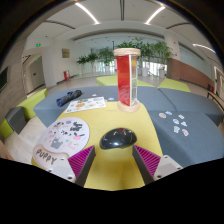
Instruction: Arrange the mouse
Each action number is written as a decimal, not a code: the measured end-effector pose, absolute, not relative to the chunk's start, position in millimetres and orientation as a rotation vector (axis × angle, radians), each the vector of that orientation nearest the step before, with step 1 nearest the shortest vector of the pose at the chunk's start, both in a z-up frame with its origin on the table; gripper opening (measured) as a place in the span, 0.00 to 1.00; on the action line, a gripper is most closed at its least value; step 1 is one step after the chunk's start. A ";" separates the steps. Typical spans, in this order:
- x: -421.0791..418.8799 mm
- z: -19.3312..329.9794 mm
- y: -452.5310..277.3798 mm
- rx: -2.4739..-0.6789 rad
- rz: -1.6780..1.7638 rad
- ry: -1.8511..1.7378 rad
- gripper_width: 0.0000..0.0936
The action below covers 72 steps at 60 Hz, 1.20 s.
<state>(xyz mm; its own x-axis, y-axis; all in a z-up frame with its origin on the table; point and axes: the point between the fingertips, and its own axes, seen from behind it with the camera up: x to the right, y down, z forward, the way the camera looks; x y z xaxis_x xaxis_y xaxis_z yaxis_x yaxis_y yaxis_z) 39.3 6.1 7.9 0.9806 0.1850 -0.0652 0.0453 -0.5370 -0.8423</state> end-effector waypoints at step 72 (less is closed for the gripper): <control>-152.3 -8.1 33.2 -2.233 0.147 -0.227 0.44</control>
<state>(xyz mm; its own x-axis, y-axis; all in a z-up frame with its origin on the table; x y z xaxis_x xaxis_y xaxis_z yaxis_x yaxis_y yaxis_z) -152.3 33.2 -8.1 0.9764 0.2141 -0.0273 0.1121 -0.6113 -0.7834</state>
